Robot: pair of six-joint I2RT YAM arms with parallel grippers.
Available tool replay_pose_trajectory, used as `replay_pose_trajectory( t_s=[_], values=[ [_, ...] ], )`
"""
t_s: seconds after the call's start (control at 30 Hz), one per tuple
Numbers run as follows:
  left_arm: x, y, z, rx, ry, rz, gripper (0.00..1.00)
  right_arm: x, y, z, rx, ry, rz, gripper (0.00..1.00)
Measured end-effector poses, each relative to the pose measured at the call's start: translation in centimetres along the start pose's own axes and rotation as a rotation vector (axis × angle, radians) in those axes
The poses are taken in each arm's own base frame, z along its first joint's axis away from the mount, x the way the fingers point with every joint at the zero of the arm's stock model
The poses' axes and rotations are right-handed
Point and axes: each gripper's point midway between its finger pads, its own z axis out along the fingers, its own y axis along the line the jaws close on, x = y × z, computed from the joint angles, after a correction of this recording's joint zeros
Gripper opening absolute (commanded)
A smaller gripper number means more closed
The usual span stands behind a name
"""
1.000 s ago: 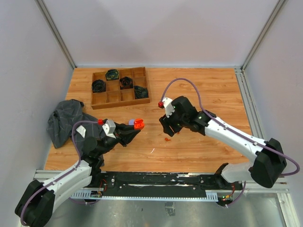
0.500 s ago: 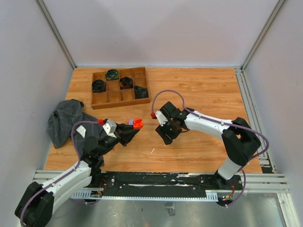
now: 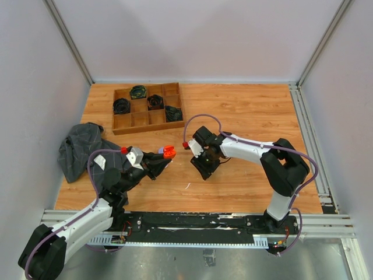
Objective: Insert the wireless bluetooth earbuds into the charging case
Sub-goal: Pick up the earbud from the center of the board.
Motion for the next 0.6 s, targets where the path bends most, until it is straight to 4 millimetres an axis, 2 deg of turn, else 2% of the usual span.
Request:
replay_pose_trajectory(
  t_s=[0.23,0.37,0.6],
  values=[
    [-0.5,0.0,-0.1,-0.006,-0.016,0.010,0.00,1.1,1.2,-0.6,-0.029,0.060,0.025,0.39],
    [-1.0,0.2,-0.2,-0.021,-0.037,0.017,0.00,0.2,1.2,-1.5,0.014,0.056,0.026,0.39],
    [-1.7,0.6,-0.3,-0.050,-0.061,0.023,0.00,-1.8,-0.3,-3.0,0.119,0.025,0.026,0.36]
  ],
)
